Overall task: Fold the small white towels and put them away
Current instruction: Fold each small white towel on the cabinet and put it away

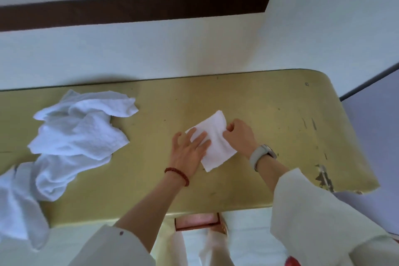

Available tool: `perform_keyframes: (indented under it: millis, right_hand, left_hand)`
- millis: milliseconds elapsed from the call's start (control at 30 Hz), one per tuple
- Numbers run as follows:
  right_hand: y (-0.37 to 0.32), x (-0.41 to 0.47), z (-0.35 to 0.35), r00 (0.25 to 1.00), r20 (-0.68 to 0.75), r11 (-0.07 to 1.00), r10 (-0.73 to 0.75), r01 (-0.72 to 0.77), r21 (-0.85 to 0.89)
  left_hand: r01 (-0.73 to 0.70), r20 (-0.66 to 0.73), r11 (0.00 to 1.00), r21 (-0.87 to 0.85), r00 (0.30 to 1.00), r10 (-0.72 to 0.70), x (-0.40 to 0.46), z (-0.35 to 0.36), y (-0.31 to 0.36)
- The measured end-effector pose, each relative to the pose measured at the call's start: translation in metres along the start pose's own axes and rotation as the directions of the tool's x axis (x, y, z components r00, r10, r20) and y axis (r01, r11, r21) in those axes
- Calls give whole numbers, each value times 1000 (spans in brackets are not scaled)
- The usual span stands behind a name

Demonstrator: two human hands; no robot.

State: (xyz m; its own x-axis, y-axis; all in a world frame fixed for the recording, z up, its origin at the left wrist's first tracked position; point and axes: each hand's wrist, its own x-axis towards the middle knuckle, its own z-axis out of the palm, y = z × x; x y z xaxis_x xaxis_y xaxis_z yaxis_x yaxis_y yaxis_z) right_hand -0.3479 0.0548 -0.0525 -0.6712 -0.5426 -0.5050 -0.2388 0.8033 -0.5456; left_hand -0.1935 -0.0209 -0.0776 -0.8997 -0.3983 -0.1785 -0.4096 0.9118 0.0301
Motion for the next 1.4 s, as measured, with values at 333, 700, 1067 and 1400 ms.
perform_keyframes:
  millis: [333, 700, 1067, 1400]
  right_hand:
    - [-61, -67, -24, 868, 145, 876, -475, 452, 165]
    - [-172, -207, 62, 695, 399, 782, -598, 398, 480]
    - [-195, -535, 327, 322, 920, 974, -224, 52, 219]
    - [-250, -838, 544, -109, 829, 539, -548, 712, 450]
  left_hand:
    - [367, 196, 118, -923, 709, -678, -59, -34, -10]
    - [-138, 339, -680, -720, 785, -519, -280, -87, -87]
    - [259, 96, -101, -961, -33, -995, -708, -71, -69]
    - [308, 81, -316, -897, -589, -804, -1041, -37, -70]
